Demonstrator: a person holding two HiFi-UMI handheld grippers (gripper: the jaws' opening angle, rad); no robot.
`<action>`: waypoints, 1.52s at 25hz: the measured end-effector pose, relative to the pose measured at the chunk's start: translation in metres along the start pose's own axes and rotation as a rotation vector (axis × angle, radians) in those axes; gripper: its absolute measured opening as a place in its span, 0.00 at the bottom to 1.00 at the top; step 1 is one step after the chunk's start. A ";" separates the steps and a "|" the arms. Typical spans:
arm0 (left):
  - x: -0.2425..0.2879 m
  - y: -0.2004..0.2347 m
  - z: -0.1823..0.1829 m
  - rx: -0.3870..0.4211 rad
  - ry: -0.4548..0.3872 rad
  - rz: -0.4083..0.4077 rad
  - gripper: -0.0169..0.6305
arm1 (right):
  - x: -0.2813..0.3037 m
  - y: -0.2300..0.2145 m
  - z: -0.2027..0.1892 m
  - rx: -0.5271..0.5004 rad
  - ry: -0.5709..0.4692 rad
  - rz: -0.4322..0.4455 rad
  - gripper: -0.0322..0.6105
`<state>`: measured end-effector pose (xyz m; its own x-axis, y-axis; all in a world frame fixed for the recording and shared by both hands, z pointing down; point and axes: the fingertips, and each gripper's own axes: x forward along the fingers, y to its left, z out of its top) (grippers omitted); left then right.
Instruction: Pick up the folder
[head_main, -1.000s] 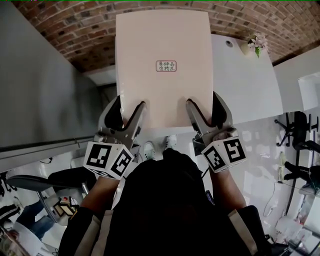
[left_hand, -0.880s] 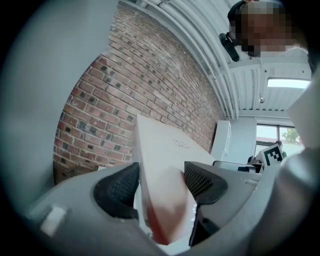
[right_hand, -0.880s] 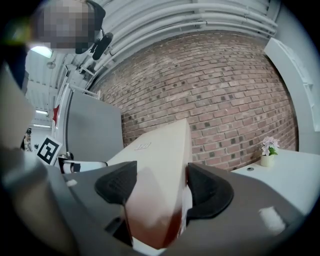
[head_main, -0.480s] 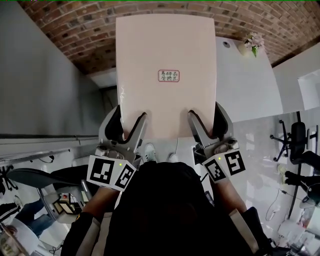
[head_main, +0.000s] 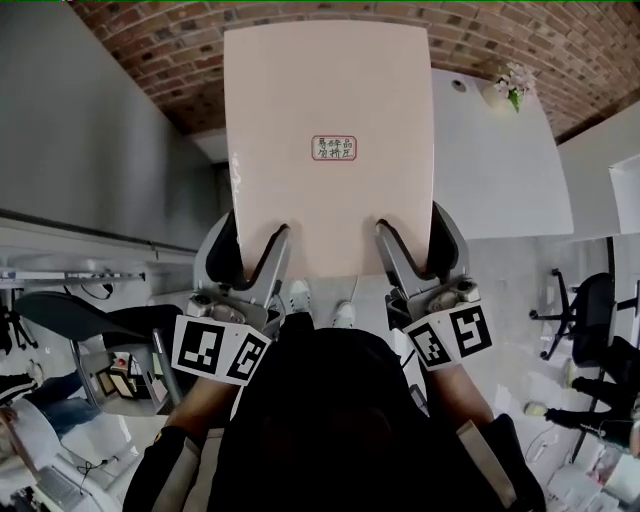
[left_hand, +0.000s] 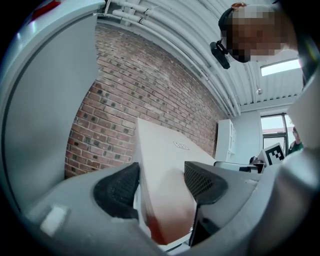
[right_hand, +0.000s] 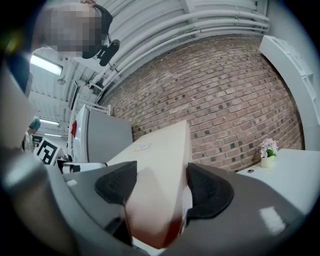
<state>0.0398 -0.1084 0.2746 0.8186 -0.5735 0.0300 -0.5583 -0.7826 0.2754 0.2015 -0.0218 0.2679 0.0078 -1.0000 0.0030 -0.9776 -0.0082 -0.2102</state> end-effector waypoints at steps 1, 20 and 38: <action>-0.002 -0.004 0.000 0.003 -0.003 0.009 0.47 | -0.003 -0.001 0.002 0.000 -0.001 0.009 0.53; -0.023 0.003 0.002 -0.041 -0.032 -0.033 0.47 | -0.016 0.025 0.004 -0.031 -0.012 -0.049 0.53; -0.025 0.000 -0.004 -0.044 -0.012 -0.038 0.47 | -0.022 0.023 0.000 -0.031 -0.010 -0.062 0.52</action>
<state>0.0203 -0.0932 0.2778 0.8371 -0.5469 0.0071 -0.5204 -0.7924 0.3183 0.1784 0.0004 0.2634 0.0706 -0.9975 0.0051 -0.9811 -0.0704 -0.1800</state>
